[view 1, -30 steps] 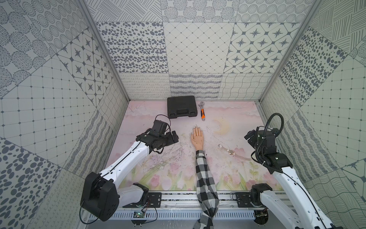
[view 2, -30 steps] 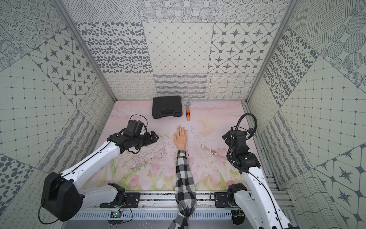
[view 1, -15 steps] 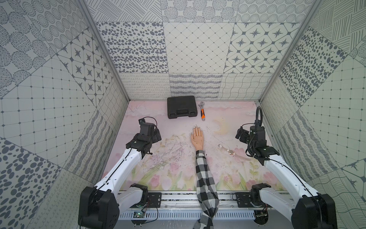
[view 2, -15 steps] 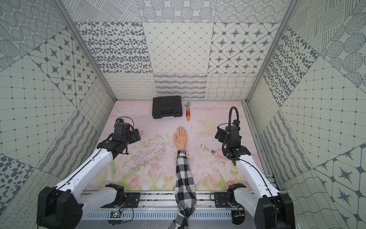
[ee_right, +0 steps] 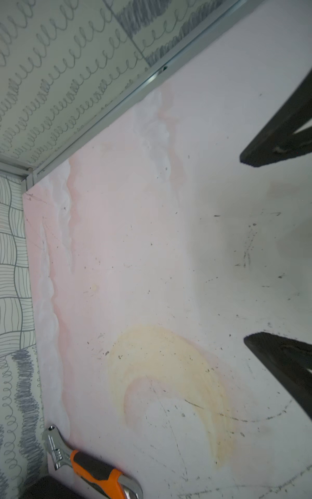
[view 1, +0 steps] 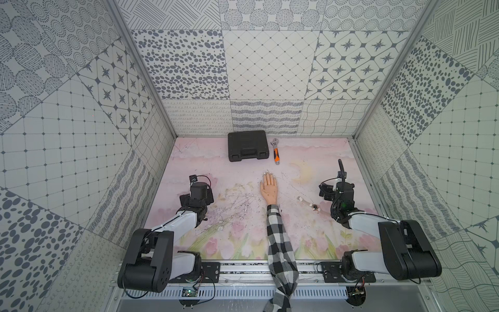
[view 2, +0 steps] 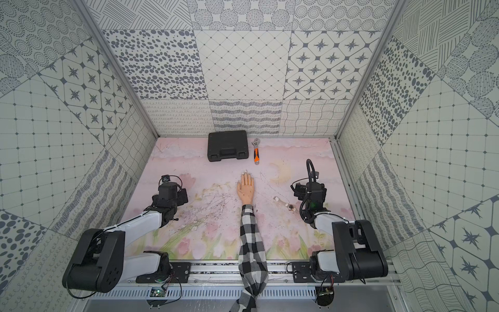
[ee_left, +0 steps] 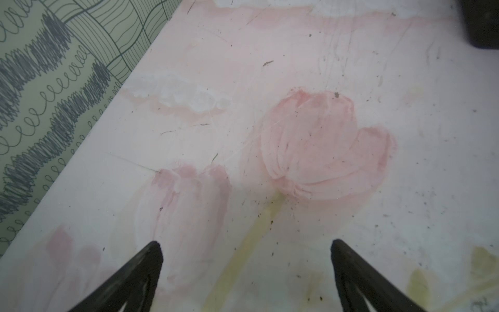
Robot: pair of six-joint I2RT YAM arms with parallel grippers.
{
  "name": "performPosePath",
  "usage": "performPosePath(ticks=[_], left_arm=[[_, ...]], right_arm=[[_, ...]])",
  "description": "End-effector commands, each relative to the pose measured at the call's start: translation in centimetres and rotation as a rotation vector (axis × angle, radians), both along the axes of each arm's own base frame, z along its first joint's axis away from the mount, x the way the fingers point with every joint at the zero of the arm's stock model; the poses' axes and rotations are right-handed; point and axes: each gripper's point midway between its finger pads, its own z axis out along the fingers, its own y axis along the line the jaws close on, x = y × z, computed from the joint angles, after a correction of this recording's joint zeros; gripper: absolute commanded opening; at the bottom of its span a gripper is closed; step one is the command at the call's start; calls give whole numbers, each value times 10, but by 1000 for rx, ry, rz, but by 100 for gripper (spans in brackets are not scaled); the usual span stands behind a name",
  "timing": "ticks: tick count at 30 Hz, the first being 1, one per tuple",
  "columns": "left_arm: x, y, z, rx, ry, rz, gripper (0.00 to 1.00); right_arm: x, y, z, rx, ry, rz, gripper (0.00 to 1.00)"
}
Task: Take off the watch
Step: Reset both arms
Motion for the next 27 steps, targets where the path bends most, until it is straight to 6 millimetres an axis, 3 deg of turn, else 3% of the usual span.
performPosePath(ticks=[1, 3, 6, 11, 27], left_arm=[[49, -14, 44, 46, -236, -138, 98], [56, -22, 44, 38, -260, -186, 98], [65, -34, 29, 43, -248, -269, 98], [68, -26, 14, -64, -233, -281, 99], [69, -27, 15, -60, -238, -283, 98]], right_arm=[[27, 17, 36, -21, -227, 116, 98], [30, 22, 33, -25, -260, 151, 98], [39, 28, 25, -2, -169, 198, 98], [42, 18, 24, 53, -158, 193, 98], [42, 22, 24, 34, -146, 200, 98]])
